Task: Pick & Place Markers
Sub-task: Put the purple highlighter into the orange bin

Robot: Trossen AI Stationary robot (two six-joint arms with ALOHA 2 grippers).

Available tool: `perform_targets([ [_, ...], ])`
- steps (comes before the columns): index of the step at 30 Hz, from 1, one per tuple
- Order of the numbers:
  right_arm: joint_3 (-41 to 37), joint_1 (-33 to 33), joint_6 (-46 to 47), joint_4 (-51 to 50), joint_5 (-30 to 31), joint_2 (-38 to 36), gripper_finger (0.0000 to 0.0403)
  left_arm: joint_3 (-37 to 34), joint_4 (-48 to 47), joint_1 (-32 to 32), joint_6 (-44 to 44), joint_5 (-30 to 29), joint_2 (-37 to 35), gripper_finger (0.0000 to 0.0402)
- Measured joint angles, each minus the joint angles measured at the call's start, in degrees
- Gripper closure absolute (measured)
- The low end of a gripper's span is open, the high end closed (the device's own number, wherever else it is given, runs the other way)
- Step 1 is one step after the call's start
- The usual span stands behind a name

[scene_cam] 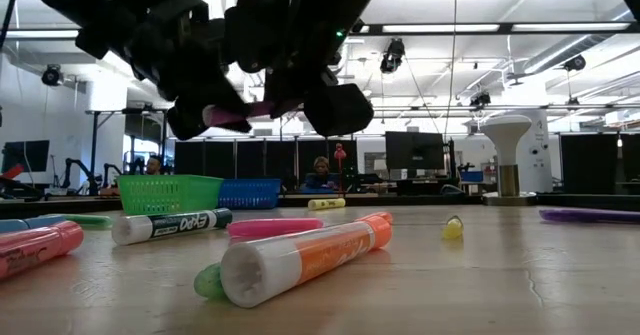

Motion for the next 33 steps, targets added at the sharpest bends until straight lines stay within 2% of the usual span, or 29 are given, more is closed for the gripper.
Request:
perform_targets([
  [4,0.00,0.74,3.95,0.24,-0.15,-0.16,0.0295,2.65,-9.93,-0.02,4.63,-6.69,-0.96,0.0345],
  [7,0.00,1.51,10.05,-1.45,-0.12,-1.01,0.0272,6.38,-21.32,-0.06,8.62,-15.84,-1.70,0.0345],
  [10,0.00,2.49,19.47,-8.76,-0.19,-2.94,0.0263,10.64,-33.86,0.26,12.88,-25.87,-2.18,0.0345],
  [15,-1.31,3.63,41.10,-26.77,-0.58,-6.90,0.0284,14.72,-49.83,2.71,22.05,-41.61,-2.19,0.0345],
  [18,-4.66,4.41,49.33,-31.48,-0.53,-9.87,0.0306,14.33,-53.87,6.34,30.74,-51.05,-2.17,0.0345],
  [20,-7.58,5.07,52.16,-31.54,-0.54,-12.12,0.0322,13.24,-53.01,10.39,36.81,-54.82,-2.09,0.0345],
  [29,-19.18,7.70,59.78,-30.21,-0.29,-21.56,0.0371,6.51,-37.05,35.49,68.38,-55.31,-2.06,0.0345],
  [33,-24.09,8.59,59.57,-25.88,-0.18,-25.26,0.0376,4.68,-32.42,43.63,74.46,-50.30,-2.06,0.0345],
])
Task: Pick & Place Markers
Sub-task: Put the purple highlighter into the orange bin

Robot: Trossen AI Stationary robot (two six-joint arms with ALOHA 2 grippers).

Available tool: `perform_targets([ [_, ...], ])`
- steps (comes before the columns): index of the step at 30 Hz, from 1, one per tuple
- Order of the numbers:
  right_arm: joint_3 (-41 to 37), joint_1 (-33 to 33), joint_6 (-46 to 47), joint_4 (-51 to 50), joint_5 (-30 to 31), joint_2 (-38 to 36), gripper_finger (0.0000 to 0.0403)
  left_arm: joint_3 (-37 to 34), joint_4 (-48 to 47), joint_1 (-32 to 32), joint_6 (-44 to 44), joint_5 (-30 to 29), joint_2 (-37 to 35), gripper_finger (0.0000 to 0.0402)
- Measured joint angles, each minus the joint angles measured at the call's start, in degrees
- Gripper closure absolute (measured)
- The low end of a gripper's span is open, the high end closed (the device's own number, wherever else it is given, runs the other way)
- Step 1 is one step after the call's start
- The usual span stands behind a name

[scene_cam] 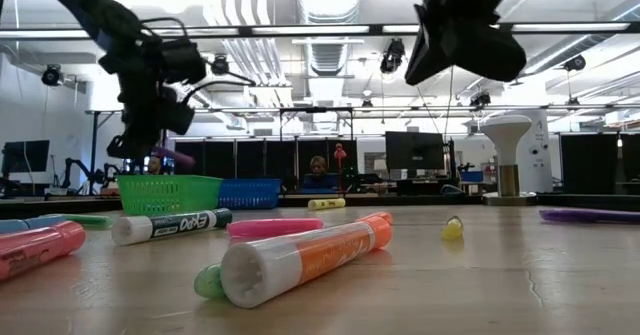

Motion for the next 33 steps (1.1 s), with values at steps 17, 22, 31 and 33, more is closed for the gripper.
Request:
perform_targets([
  [17,-7.05,0.31,-1.20,7.05,-0.01,-5.16,0.0376,-2.17,9.05,5.37,1.72,9.61,3.17,0.0284],
  [22,-7.05,0.31,-1.22,7.19,-0.02,-5.12,0.0376,-2.12,10.78,5.63,2.71,5.81,7.31,0.0284],
  [31,-7.14,0.31,-1.44,7.14,-0.03,-5.10,0.0376,-0.82,9.92,5.63,2.14,5.51,6.18,0.0340],
  [33,-7.14,0.31,-1.41,7.12,-0.03,-5.08,0.0376,-0.57,9.75,5.63,1.38,6.53,4.89,0.0343],
])
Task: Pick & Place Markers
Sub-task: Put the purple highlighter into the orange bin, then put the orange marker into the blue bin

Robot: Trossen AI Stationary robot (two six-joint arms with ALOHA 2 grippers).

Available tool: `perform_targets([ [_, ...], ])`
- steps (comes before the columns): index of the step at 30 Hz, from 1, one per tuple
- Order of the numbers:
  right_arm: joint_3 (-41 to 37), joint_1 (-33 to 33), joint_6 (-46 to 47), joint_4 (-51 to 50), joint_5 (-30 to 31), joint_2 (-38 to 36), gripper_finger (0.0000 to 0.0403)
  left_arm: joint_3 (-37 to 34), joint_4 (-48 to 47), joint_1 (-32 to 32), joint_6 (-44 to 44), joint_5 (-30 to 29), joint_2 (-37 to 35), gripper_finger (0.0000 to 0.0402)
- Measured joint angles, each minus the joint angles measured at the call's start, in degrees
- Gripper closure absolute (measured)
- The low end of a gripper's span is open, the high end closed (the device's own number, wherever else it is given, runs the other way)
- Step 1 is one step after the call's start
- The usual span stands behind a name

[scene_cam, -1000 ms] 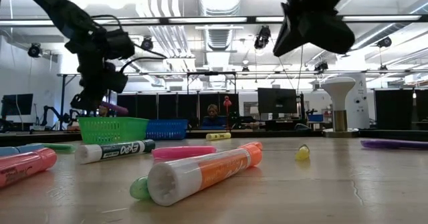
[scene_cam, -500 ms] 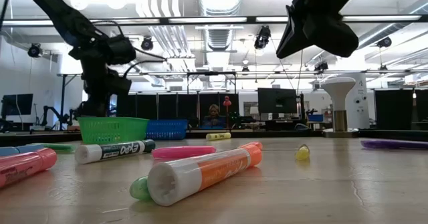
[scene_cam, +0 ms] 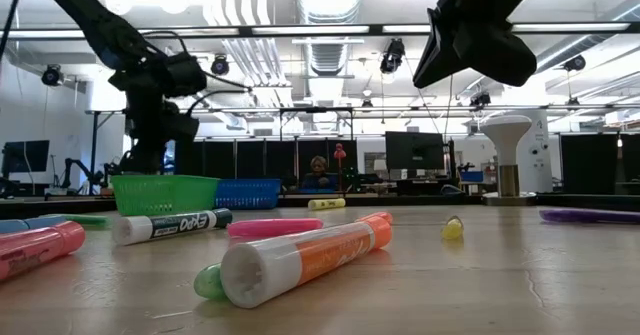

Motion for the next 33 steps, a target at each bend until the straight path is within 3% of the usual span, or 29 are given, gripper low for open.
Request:
perform_targets([
  [9,0.00,0.00,0.04,0.08,0.00,0.00,0.0376,2.08,0.16,0.00,-6.76,2.51,-2.86,0.0289],
  [16,0.00,0.00,0.02,0.35,-0.01,0.00,0.0376,2.56,-0.07,0.31,-11.73,2.75,-2.75,0.0283],
  [20,0.15,0.00,-0.13,0.47,-0.02,0.00,0.0376,5.32,-6.48,1.00,-15.15,4.13,-2.75,0.0283],
  [27,0.17,0.00,-0.20,0.48,-0.02,0.02,0.0376,14.26,-17.61,2.71,-25.94,16.69,-2.75,0.0282],
  [33,-1.01,0.00,2.66,0.50,0.04,-0.84,0.0376,16.66,-16.50,2.24,-33.33,25.39,-4.44,0.0297],
])
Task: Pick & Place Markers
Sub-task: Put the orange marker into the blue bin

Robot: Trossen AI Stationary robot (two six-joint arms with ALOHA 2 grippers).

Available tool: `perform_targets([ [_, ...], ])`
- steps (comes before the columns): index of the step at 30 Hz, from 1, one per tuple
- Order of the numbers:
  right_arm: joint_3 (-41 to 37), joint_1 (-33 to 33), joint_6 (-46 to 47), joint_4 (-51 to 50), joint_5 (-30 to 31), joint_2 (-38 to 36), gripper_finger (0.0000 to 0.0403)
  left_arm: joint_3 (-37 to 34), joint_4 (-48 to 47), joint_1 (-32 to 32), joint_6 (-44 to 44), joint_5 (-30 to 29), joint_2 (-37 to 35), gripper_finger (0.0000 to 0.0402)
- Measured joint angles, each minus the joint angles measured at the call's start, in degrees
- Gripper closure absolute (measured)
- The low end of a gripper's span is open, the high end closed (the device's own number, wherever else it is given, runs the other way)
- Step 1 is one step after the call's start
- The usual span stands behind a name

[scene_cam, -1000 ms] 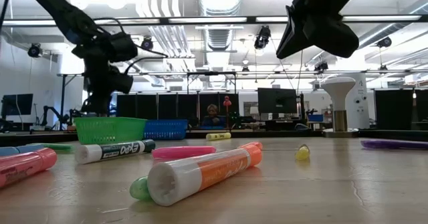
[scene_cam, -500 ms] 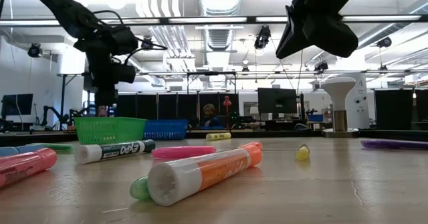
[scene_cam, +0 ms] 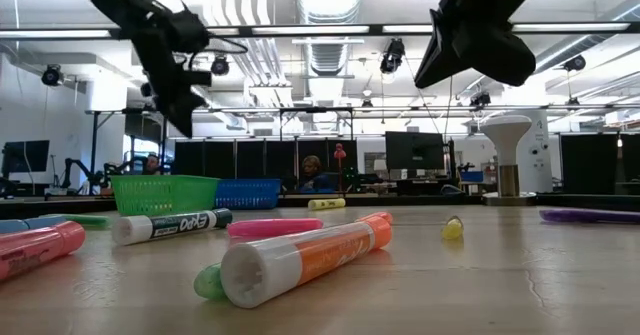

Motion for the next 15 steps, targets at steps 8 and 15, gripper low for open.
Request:
perform_targets([
  [8,-12.94,-0.07,7.82,13.01,0.04,-7.56,0.0376,-13.93,28.59,-6.96,-13.08,16.21,-11.00,0.0392],
  [15,-29.97,-1.00,8.39,46.21,-1.14,-15.94,0.0376,-33.97,64.10,-18.57,-21.47,20.15,-19.60,0.0400],
])
